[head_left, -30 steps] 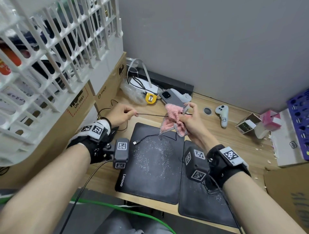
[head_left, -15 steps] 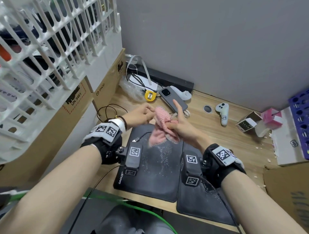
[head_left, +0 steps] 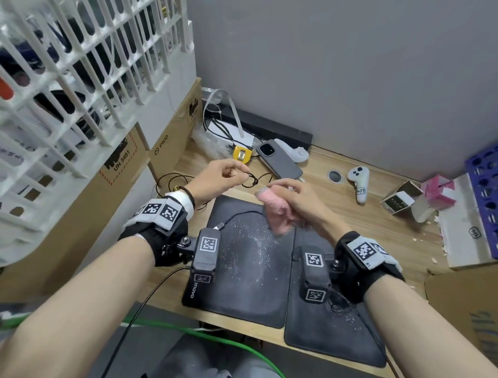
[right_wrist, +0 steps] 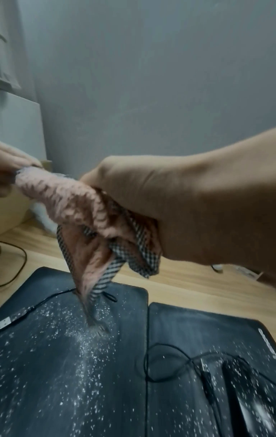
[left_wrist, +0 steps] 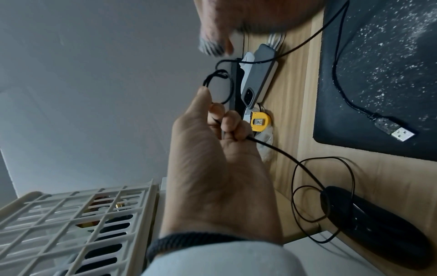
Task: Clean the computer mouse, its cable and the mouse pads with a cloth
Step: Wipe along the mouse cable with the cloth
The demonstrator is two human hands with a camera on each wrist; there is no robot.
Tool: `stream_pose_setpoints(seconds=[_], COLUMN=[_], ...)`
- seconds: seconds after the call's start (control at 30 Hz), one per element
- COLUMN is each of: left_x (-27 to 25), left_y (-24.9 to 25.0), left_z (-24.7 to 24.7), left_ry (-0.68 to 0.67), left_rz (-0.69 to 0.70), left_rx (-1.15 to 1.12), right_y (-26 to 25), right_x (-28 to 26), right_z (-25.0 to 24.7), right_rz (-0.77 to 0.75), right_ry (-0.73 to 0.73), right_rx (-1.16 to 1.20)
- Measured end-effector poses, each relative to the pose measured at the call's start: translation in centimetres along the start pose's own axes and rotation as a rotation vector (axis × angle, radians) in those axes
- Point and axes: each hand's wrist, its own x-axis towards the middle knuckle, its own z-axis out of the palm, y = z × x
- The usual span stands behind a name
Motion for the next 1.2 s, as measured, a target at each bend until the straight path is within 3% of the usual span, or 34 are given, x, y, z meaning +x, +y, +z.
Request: stream_pose_setpoints(seconds=[0.1,0.23,0.37,0.57,0.73,1.03,1.2], left_x=[-0.1,-0.5,-0.6,-0.7,0.0,-0.6,-0.3], left_y=[0.3,0.2,0.0,0.8,0.7,0.8,0.4], left_z=[0.3,0.4,0.3,0.7,0.6,1.0,-0.9], left_ry=[0.005,-0.010,-0.028,0.065,0.067,0.167,0.283], left_rz=[0.001,-0.050,-0.043,0.349,0.460,0.593,0.473], left_rx=[-0.014,-0.053,0.140,0.499,0.734,0.805,0.659], right_y=[-0.7,-1.5,-1.8,-1.8,-1.7,-2.3,-0.5], right_x=[0.4,0.5,0.5,1.2,1.6,1.8,1.5], right_z=[1.9,3.5,3.9,4.2,4.1,4.4,3.4], right_rz=[-0.050,-0.037,0.003,0.071,0.071,0.138,0.189], right_ry=[0.016,0.103,0.136,0.193,0.238,0.239,0.209], right_rx=[-0.025,0.184,0.204,0.175,0.165,0.486,0.479])
